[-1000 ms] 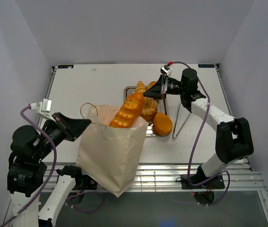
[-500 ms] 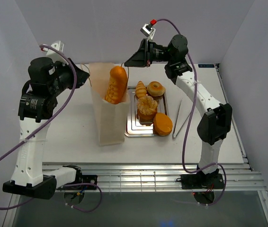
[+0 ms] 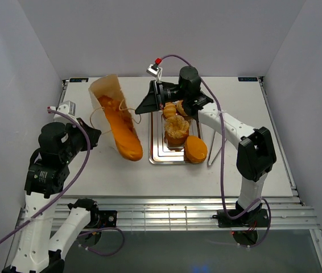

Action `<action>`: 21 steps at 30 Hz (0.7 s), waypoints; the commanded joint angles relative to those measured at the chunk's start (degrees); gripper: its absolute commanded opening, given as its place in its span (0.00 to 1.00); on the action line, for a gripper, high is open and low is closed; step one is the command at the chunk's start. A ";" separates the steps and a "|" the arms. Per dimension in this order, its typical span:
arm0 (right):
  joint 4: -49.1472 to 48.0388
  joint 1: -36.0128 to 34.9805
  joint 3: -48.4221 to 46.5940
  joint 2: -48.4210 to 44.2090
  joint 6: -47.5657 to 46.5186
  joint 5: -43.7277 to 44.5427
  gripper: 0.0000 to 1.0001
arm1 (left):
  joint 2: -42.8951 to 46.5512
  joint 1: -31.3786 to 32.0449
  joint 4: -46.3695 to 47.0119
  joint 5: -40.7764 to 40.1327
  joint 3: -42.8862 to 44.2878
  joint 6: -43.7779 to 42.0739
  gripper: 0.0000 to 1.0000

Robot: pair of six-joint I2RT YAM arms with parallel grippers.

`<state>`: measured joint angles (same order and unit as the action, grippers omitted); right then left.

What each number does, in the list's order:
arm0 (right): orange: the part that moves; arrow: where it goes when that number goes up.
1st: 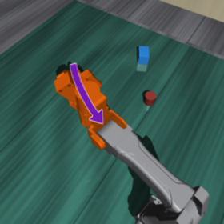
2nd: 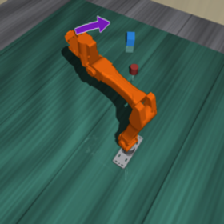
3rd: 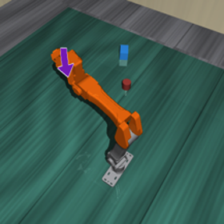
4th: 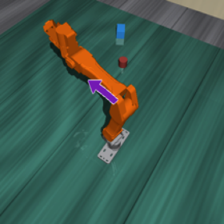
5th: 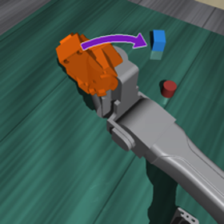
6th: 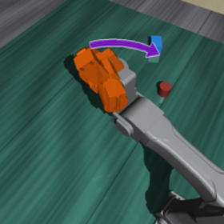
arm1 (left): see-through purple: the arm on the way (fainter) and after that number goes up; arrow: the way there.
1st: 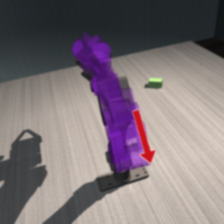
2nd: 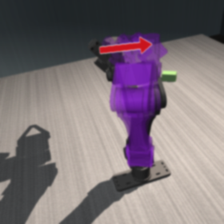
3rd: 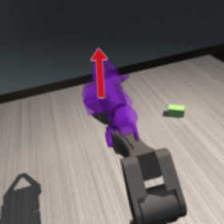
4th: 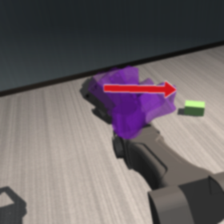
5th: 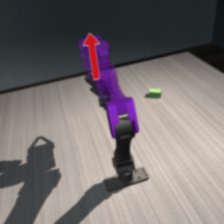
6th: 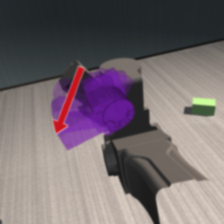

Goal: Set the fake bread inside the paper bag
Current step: Adjust the paper bag at the center of the board.

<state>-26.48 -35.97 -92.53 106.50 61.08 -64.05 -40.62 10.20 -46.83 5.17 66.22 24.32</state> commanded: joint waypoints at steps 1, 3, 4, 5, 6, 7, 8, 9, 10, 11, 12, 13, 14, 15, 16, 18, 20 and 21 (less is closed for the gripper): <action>6.94 -0.25 -1.94 -0.86 -9.83 3.22 0.08 | -1.56 -0.09 -0.27 -3.59 -0.66 1.61 0.00; 8.89 -0.42 -4.05 -0.33 -10.98 3.67 0.08 | -2.35 -0.18 -1.07 -3.76 0.31 1.44 0.00; 9.60 -0.42 -6.76 0.37 -10.98 4.02 0.08 | -3.23 -0.18 -1.85 -3.33 1.62 1.52 0.00; 11.08 -0.60 -8.35 0.64 -11.07 4.11 0.08 | -3.67 -0.18 -2.12 -2.63 2.42 1.61 0.00; 11.62 -0.68 -9.85 0.73 -10.98 4.28 0.08 | -4.11 -0.18 -2.47 -1.49 3.30 1.61 0.00; 11.80 -0.86 -12.04 0.29 -11.16 5.07 0.08 | -4.29 -0.18 -2.65 0.09 4.26 1.70 0.00; 11.71 -1.12 -12.75 0.03 -10.98 5.60 0.08 | -4.38 -0.18 -3.00 0.02 6.10 1.87 0.00; 11.54 -1.12 -13.20 -0.24 -10.72 6.21 0.08 | -4.29 -0.18 -3.35 -0.42 7.08 2.14 0.00; 11.28 -1.12 -13.38 -0.33 -9.41 7.18 0.08 | -3.94 -0.09 -3.71 -1.90 7.78 2.31 0.00; 10.84 -1.12 -13.46 -0.07 -8.70 7.27 0.08 | -3.07 -0.18 -4.06 -2.96 8.92 2.49 0.00; 11.18 -1.04 -13.81 0.29 -8.35 7.19 0.08 | -2.63 -0.18 -4.67 -3.93 9.45 2.75 0.00; 11.36 -1.04 -13.73 0.64 -8.43 7.53 0.08 | -2.01 -0.18 -4.68 -6.20 9.63 3.02 0.00; 11.45 -1.12 -13.21 0.64 -8.35 8.06 0.08 | -0.96 -0.18 -4.50 -6.83 9.46 3.02 0.00; 11.62 -1.04 -12.77 0.47 -8.34 8.50 0.08 | -0.78 -0.18 -5.02 -7.36 9.55 2.93 0.00; 11.63 -1.04 -12.41 0.29 -8.43 9.11 0.08 | -0.78 -0.18 -5.72 -7.89 10.07 3.10 0.00; 11.45 -1.12 -12.32 0.20 -8.35 9.21 0.08 | -0.69 -0.18 -7.48 -10.08 11.12 3.72 0.00; 11.45 -1.21 -12.76 -0.15 -8.34 9.56 0.08 | -0.08 -0.09 -7.66 -11.32 11.39 4.16 0.00; 11.45 -1.21 -13.37 -0.32 -8.43 9.65 0.08 | 0.36 -0.09 -7.84 -12.10 10.96 4.16 0.00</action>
<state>-13.96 -36.86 -104.25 107.61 52.47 -55.33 -40.84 10.15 -53.67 -3.03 75.66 27.51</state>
